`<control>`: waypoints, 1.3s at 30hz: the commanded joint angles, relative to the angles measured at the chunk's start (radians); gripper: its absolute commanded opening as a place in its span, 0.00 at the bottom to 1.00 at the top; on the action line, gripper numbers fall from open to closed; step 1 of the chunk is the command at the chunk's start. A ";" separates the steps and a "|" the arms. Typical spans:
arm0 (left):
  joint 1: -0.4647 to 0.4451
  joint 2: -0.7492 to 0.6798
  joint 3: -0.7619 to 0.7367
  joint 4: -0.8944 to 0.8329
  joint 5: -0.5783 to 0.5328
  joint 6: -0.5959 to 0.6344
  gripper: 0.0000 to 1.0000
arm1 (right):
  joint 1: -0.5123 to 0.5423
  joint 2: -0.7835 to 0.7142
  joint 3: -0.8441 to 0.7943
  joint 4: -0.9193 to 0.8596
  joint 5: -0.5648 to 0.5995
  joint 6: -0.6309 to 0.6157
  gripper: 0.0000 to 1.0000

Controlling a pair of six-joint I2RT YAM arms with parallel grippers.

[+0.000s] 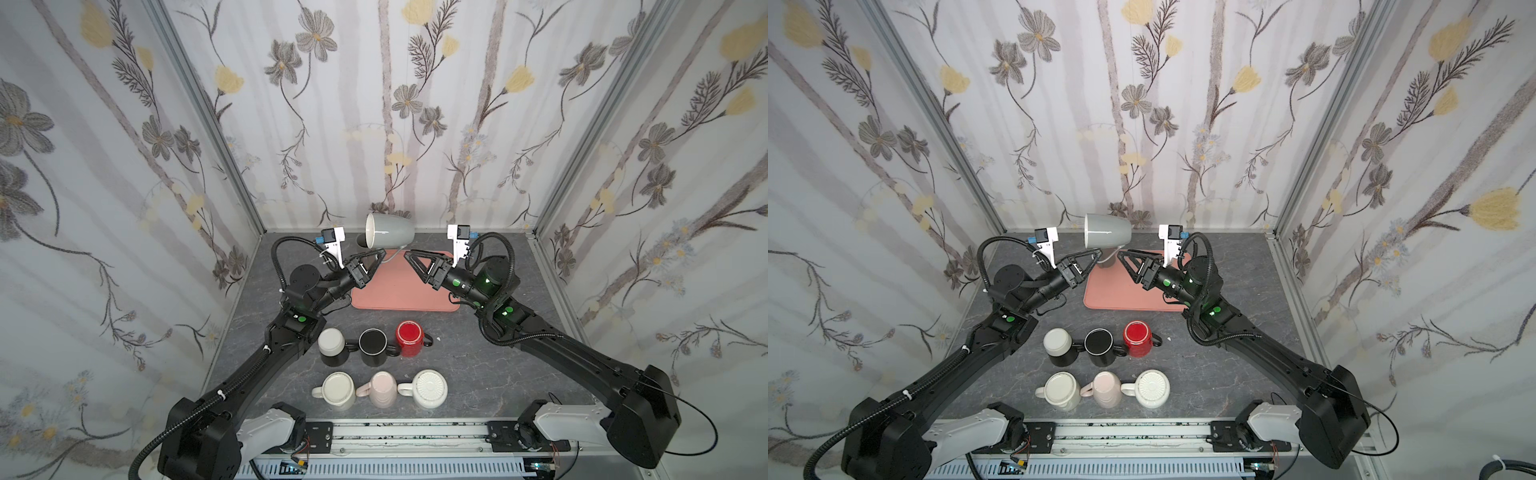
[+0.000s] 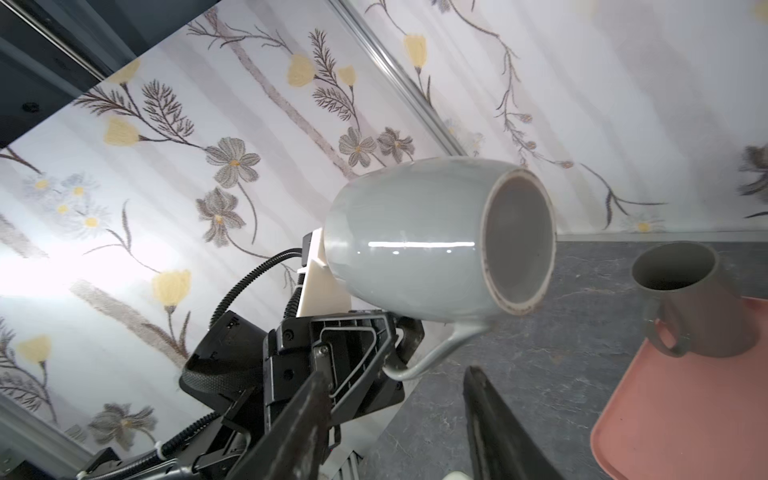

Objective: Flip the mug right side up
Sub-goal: 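Grasp the small grey mug with the left gripper and open the right gripper, then set the small grey mug upright on the tray while the right gripper withdraws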

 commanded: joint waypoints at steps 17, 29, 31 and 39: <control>-0.160 0.788 0.911 -1.055 -0.688 0.457 0.00 | -0.077 -0.258 -0.105 -0.535 0.479 -0.231 0.63; -0.145 1.109 1.223 -1.208 -0.741 0.484 0.00 | -0.125 -0.324 -0.163 -0.565 0.476 -0.228 0.65; -0.144 1.134 1.257 -1.217 -0.735 0.483 0.00 | -0.130 -0.326 -0.165 -0.567 0.474 -0.229 0.66; -0.137 1.229 1.384 -1.284 -0.751 0.486 0.00 | -0.141 -0.332 -0.174 -0.565 0.468 -0.228 0.66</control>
